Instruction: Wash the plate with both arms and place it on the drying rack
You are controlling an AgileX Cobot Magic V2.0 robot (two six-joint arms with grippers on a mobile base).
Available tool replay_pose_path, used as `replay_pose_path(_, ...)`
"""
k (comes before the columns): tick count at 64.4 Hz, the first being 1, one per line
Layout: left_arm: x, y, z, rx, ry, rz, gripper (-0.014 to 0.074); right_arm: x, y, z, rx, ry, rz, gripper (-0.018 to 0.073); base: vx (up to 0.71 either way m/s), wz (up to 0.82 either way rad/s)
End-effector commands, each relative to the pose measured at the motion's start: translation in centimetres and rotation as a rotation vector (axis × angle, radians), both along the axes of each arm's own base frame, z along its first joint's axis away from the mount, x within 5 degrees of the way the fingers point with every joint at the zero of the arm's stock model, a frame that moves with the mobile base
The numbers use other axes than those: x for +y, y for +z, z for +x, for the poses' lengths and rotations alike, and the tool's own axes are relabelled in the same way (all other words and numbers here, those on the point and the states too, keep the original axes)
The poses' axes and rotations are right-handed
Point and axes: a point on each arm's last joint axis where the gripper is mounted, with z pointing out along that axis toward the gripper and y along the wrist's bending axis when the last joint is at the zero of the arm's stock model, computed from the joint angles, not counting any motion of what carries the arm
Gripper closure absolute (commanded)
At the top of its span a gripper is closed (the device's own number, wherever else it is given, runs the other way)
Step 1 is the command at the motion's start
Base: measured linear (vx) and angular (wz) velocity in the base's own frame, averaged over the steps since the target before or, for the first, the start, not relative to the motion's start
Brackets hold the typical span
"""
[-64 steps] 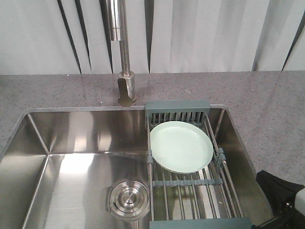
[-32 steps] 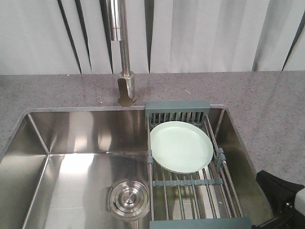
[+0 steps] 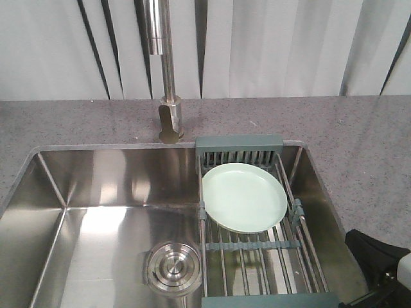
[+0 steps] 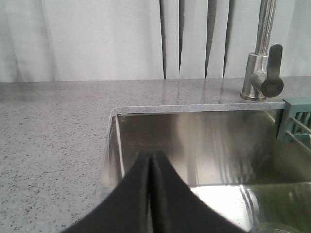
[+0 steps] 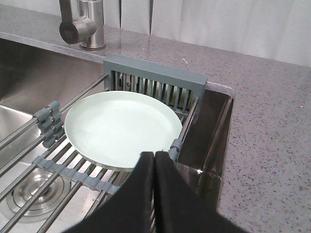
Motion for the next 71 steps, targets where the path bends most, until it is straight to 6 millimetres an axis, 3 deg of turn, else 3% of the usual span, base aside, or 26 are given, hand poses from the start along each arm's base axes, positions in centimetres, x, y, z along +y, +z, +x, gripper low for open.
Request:
replay_pose_path(1, -0.1, 0.0, 0.0, -0.070, -0.014, -0.011, 0.0598, 0.2, 1.6, 0.4, -0.098, 0.007, 0.029, 0.0569, 0.00, 0.00)
replay_pose_path(53, -0.1, 0.3, 0.0, -0.080, -0.014, -0.011, 0.0598, 0.2, 1.6, 0.4, -0.100, 0.008, 0.020, 0.0569, 0.00, 0.00)
replay_pose_path(62, -0.1, 0.3, 0.0, -0.080, -0.014, -0.011, 0.0598, -0.6, 1.7, -0.8, -0.132, -0.023, 0.005, 0.0569, 0.00, 0.00)
replay_pose_path(71, -0.1, 0.3, 0.0, -0.080, -0.014, -0.011, 0.0598, -2.4, 0.4, -2.5, -0.200, -0.171, 0.093, 0.0569, 0.00, 0.00)
